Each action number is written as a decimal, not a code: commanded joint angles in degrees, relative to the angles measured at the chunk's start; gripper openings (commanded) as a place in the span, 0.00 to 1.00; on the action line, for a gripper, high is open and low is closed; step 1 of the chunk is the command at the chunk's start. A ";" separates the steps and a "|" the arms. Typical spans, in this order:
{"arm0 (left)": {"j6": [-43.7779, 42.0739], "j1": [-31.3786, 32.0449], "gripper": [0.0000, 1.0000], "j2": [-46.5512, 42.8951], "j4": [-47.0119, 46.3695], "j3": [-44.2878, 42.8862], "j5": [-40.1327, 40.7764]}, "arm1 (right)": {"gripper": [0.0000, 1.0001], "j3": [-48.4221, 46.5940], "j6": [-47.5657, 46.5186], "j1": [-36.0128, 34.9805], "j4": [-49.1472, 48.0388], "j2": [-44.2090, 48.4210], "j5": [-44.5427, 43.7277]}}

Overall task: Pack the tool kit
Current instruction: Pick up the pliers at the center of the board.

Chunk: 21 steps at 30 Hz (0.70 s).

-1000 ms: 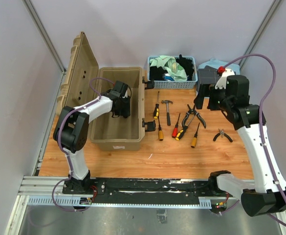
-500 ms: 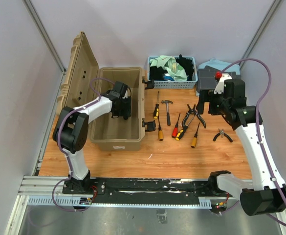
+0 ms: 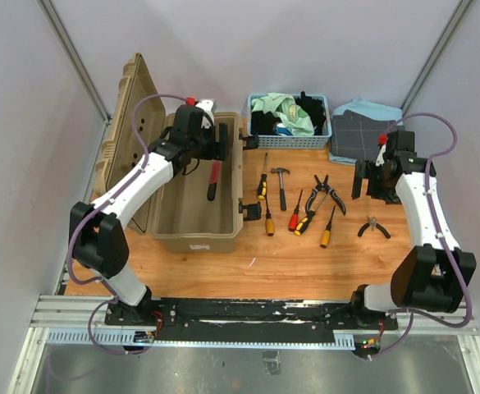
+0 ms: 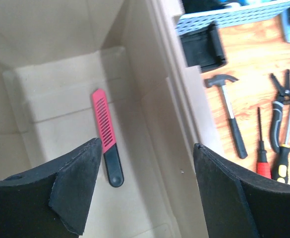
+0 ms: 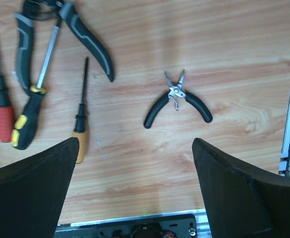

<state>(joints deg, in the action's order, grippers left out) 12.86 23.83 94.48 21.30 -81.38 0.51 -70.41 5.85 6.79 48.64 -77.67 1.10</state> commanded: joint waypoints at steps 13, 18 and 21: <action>-4.85 5.00 0.78 -4.04 -1.88 -3.69 -6.69 | 0.60 12.57 10.64 3.32 -3.49 -6.48 -3.64; -4.35 4.99 0.78 -3.44 -1.54 -4.51 -7.32 | 0.52 14.78 12.76 3.15 -5.78 -8.27 -5.15; -4.12 4.99 0.78 -3.09 -1.39 -4.98 -7.49 | 0.49 15.04 14.27 3.10 -7.36 -9.65 -5.60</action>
<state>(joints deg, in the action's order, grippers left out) 8.80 28.88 92.18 20.34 -83.83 -5.96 -56.03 16.32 9.85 43.97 -85.84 -2.09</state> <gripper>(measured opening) 0.784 0.502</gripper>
